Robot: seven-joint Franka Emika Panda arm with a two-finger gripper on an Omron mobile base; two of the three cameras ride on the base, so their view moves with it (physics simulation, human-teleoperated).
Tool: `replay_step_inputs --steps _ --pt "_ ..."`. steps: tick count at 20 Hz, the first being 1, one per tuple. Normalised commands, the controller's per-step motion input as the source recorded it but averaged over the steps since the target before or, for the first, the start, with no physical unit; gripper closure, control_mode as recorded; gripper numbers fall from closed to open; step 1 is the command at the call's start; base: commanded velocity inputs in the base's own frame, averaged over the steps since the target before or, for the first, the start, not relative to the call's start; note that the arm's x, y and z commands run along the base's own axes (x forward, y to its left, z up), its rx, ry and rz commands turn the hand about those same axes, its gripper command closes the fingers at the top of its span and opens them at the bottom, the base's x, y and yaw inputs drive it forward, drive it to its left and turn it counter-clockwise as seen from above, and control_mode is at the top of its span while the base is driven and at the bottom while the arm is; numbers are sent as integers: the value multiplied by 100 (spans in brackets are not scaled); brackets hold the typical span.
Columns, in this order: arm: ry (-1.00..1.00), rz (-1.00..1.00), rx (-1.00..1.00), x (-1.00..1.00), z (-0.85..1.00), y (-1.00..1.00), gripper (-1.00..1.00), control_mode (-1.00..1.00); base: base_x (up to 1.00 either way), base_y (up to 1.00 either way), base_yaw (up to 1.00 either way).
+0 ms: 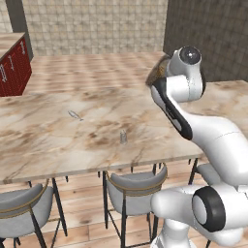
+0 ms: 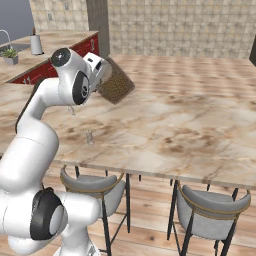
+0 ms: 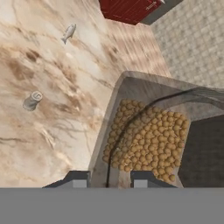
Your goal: Pick the candle and jar from the dining table and place them in the open cabinet. Close the cabinet after placing the objects.
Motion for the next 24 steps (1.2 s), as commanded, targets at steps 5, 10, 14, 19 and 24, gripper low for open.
replay_step_inputs --steps 5,10,14,19,24 --pt "0 0 0 0 0 0 100 100 -44 43 0" --pt "0 0 0 0 0 0 100 100 -38 72 0" --pt "0 0 0 0 0 0 100 100 -19 86 0" --pt "0 0 0 0 0 0 100 100 0 100 0" --pt "0 0 0 0 0 0 100 100 0 99 1"
